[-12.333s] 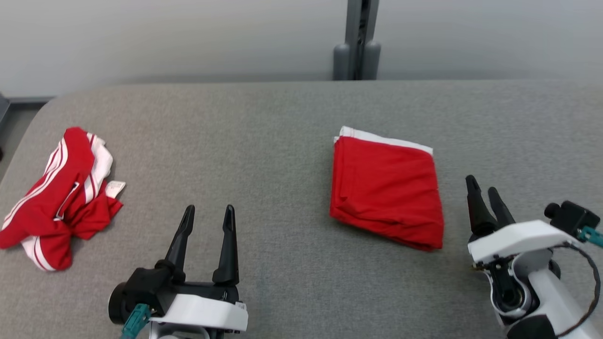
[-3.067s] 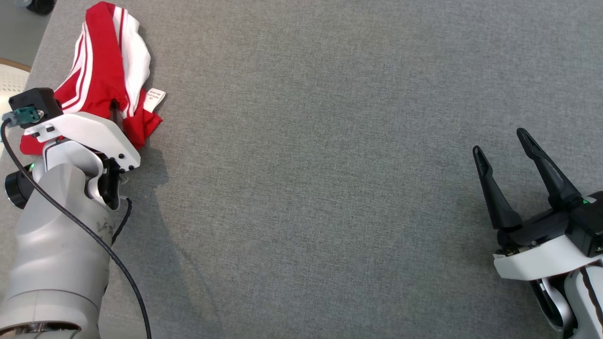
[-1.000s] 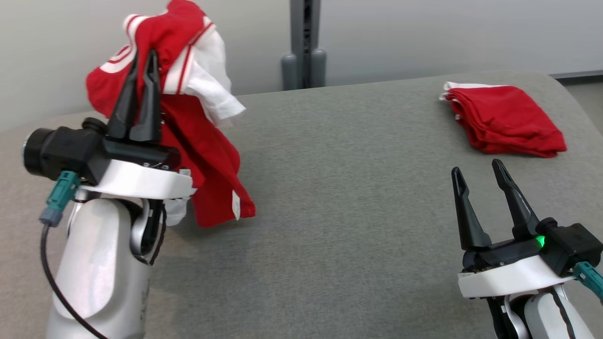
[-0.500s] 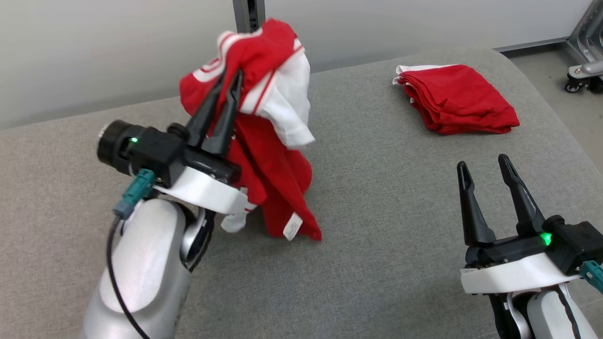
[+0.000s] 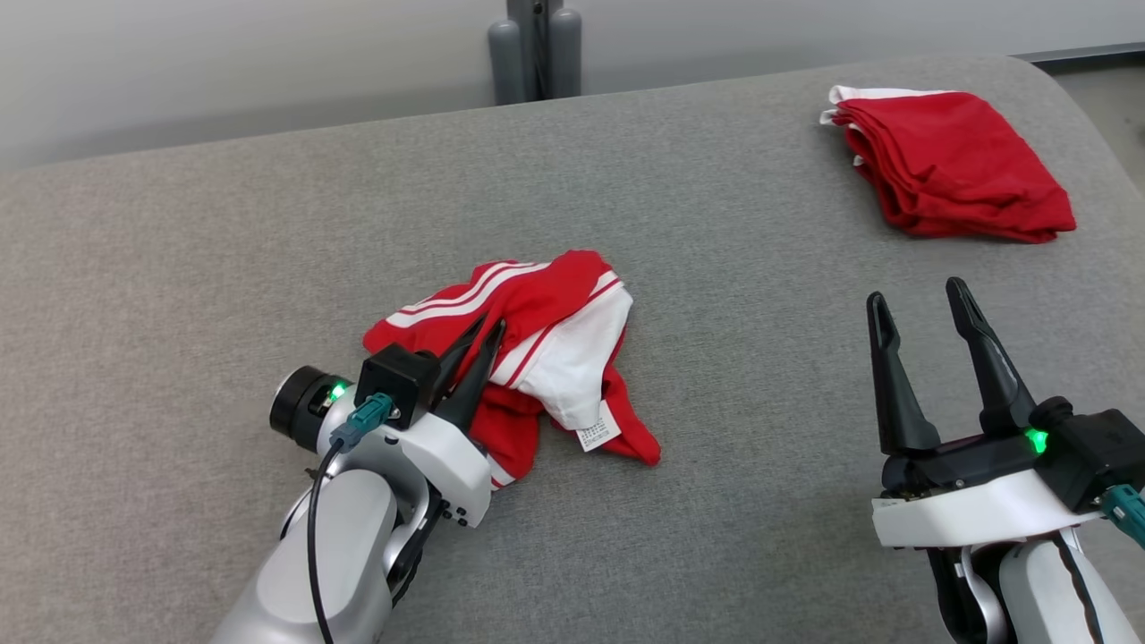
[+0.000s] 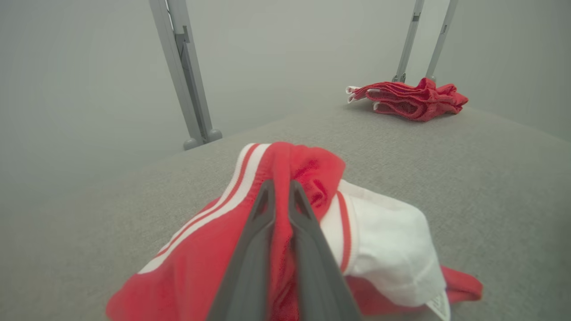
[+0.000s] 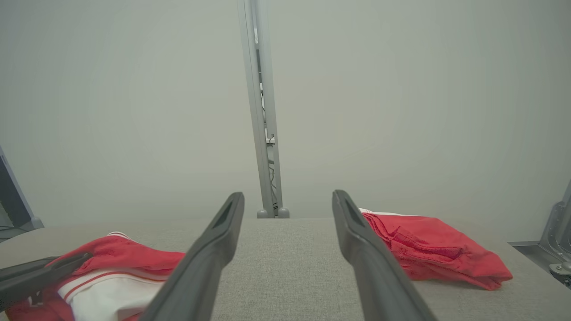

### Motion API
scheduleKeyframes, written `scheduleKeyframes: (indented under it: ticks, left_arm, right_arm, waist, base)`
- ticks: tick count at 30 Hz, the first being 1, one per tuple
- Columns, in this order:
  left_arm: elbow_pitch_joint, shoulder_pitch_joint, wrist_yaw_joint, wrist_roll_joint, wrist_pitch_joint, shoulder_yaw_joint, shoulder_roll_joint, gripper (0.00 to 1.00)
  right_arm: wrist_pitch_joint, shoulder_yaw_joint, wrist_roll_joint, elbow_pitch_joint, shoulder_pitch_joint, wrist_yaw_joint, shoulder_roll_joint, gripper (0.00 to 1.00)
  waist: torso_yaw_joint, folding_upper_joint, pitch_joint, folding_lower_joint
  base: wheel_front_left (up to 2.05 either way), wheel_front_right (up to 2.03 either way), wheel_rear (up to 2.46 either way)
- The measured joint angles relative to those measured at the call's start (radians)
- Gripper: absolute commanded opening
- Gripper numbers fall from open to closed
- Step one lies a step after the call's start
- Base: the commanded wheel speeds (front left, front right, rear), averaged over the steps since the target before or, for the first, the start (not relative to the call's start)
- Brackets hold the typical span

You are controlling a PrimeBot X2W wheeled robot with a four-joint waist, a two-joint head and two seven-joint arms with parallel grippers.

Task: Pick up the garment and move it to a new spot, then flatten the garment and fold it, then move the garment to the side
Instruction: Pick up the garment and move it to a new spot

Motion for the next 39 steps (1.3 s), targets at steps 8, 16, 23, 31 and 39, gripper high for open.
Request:
scheduleKeyframes:
  ticks: [8, 16, 23, 31, 39]
  left_arm:
    - [0.129, -0.030, 0.005, -0.031, 0.000, -0.002, -0.028, 0.89]
    - [0.068, -0.020, 0.067, -0.083, 0.000, 0.067, -0.028, 1.00]
    - [-0.100, 0.109, 0.134, -0.115, 0.000, 0.197, -0.028, 1.00]
    - [-0.267, 0.249, 0.148, -0.106, 0.000, 0.304, -0.001, 1.00]
    - [-0.426, 0.431, 0.148, -0.067, 0.000, 0.403, 0.005, 1.00]
  right_arm:
    - [0.000, 0.022, -0.005, 0.018, 0.000, 0.000, -0.008, 1.00]
    - [0.000, 0.045, -0.002, 0.052, 0.001, 0.000, -0.009, 1.00]
    - [0.000, 0.016, 0.005, 0.103, 0.027, 0.000, 0.011, 1.00]
    - [0.000, -0.018, 0.002, 0.129, 0.045, 0.000, 0.030, 1.00]
    - [0.000, -0.047, -0.013, 0.112, 0.116, 0.000, 0.035, 1.00]
  waist:
    - [0.033, 0.0000, -0.009, 0.0000]
    - [0.047, 0.0000, -0.067, 0.0000]
    - [0.067, 0.0000, -0.148, 0.0000]
    - [0.097, 0.0000, -0.203, 0.0000]
    - [0.114, 0.0000, -0.249, 0.0000]
  base:
    - [0.00, 0.00, 0.00]
    - [0.00, 0.00, 0.00]
    - [0.00, 0.00, 0.00]
    - [0.00, 0.00, 0.00]
    - [0.00, 0.00, 0.00]
